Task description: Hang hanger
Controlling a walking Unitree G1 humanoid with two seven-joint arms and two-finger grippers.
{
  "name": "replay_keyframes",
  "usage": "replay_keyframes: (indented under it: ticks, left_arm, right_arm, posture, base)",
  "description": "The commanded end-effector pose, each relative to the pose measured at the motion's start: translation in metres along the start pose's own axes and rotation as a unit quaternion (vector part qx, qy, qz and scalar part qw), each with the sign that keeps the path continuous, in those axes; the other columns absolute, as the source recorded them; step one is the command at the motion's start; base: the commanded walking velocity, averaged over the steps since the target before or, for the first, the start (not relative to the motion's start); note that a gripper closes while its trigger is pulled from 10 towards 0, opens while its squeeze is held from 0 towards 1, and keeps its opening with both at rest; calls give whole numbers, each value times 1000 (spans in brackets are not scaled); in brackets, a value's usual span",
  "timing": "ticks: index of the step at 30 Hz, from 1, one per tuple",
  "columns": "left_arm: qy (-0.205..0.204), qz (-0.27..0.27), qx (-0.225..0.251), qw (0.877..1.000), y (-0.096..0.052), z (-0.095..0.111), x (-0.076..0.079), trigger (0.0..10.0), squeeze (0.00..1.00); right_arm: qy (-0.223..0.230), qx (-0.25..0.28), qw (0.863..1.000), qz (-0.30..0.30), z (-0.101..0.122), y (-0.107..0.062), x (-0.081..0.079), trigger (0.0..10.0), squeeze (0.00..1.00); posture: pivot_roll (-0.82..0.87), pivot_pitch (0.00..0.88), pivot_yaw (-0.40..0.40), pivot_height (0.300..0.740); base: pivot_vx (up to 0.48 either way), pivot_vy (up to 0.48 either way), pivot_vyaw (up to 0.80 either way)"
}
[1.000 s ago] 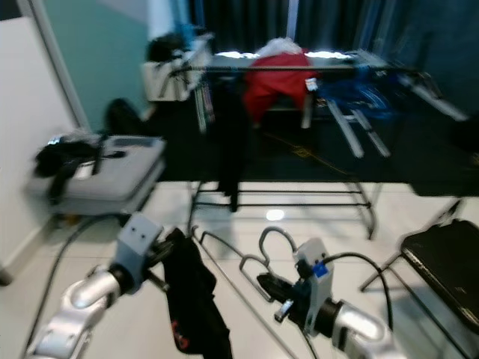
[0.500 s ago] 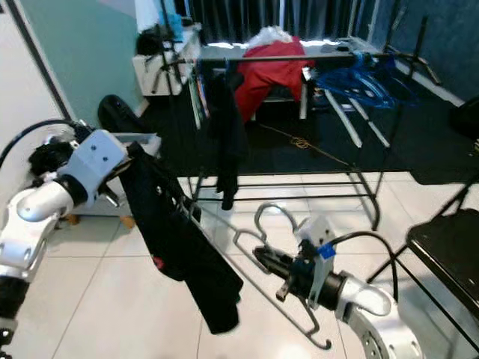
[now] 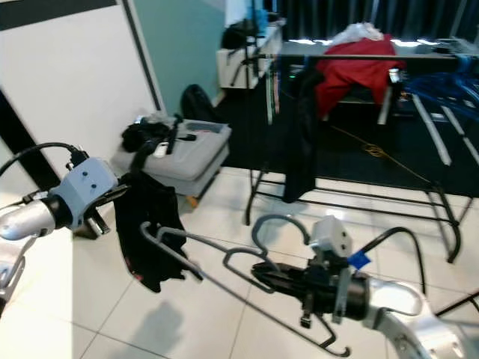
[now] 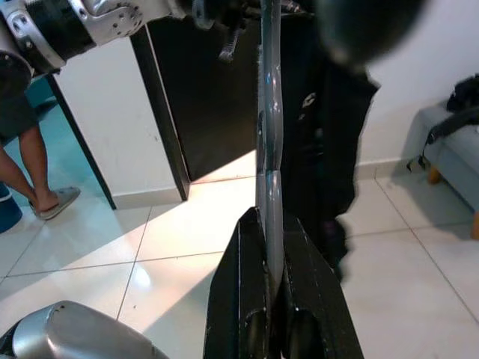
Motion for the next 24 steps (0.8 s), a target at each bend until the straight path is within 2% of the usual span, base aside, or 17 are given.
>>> replay_keyframes:
  ticks: [1, 2, 3, 5, 6, 7, 8, 10, 15, 16, 19, 21, 24]
  left_arm:
    - [59, -18, 44, 997, 1, 26, -6, 10000, 0]
    - [59, -18, 44, 997, 1, 26, -6, 10000, 0]
    - [85, -33, 57, 994, 3, 35, -3, 10000, 0]
    - [85, -33, 57, 994, 3, 35, -3, 10000, 0]
    - [129, -45, 61, 989, 5, 43, -3, 10000, 0]
    - [146, -52, 71, 985, 5, 52, -5, 10000, 0]
    - [146, -52, 71, 985, 5, 52, -5, 10000, 0]
    - [124, -74, 89, 986, 3, 65, -8, 10000, 0]
    - [109, -99, 84, 986, 0, 63, -6, 10000, 0]
    - [82, -109, 94, 986, -3, 64, -6, 10000, 0]
    - [71, -111, 102, 986, -4, 65, -7, 10000, 0]
    - [42, -112, 141, 983, -5, 81, -7, 10000, 0]
    - [33, -124, 165, 978, -7, 91, -1, 10000, 0]
  right_arm:
    - [-7, 7, 1000, -19, 9, -5, 8, 10000, 0]
    - [-7, 7, 1000, -19, 9, -5, 8, 10000, 0]
    - [-10, 7, 999, -36, 11, -9, 14, 10000, 0]
    - [-10, 7, 999, -36, 11, -9, 14, 10000, 0]
    - [-13, -2, 998, -58, 9, -12, 21, 10000, 0]
    - [-13, -10, 997, -78, 7, -15, 28, 10000, 0]
    - [-13, -10, 997, -78, 7, -15, 28, 10000, 0]
    - [-18, -28, 994, -103, 0, -17, 35, 10000, 0]
    - [-17, -41, 993, -112, -5, -16, 37, 10000, 0]
    - [-14, -61, 990, -124, -15, -15, 39, 10000, 0]
    - [-13, -67, 989, -129, -18, -14, 40, 10000, 0]
    - [-9, -62, 989, -131, -20, -12, 39, 10000, 0]
    - [-3, -46, 990, -135, -17, -9, 40, 10000, 0]
  posture:
    - [-79, 0, 35, 740]
    - [-79, 0, 35, 740]
    - [-75, 0, 33, 740]
    - [-75, 0, 33, 740]
    - [-73, 0, 33, 740]
    - [-67, 0, 33, 740]
    - [-67, 0, 33, 740]
    - [-68, 0, 34, 740]
    - [-70, 0, 37, 740]
    - [-77, 0, 41, 740]
    - [-77, 0, 41, 740]
    - [-77, 0, 41, 740]
    - [-78, 0, 44, 740]
  base:
    - [0, 0, 0]
    - [0, 0, 0]
    - [0, 0, 0]
    - [0, 0, 0]
    - [0, 0, 0]
    - [0, 0, 0]
    - [0, 0, 0]
    - [0, 0, 0]
    - [0, 0, 0]
    - [0, 0, 0]
    - [0, 0, 0]
    - [0, 0, 0]
    - [0, 0, 0]
Point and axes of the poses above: a point about 5 cm out from each wrist's last joint towards the gripper, its own y axis pointing out of the wrist towards the gripper, its own z axis along the axis of the wrist's last joint, x = y × z, the point moved 5 cm from there along y, pointing out of the wrist towards the gripper
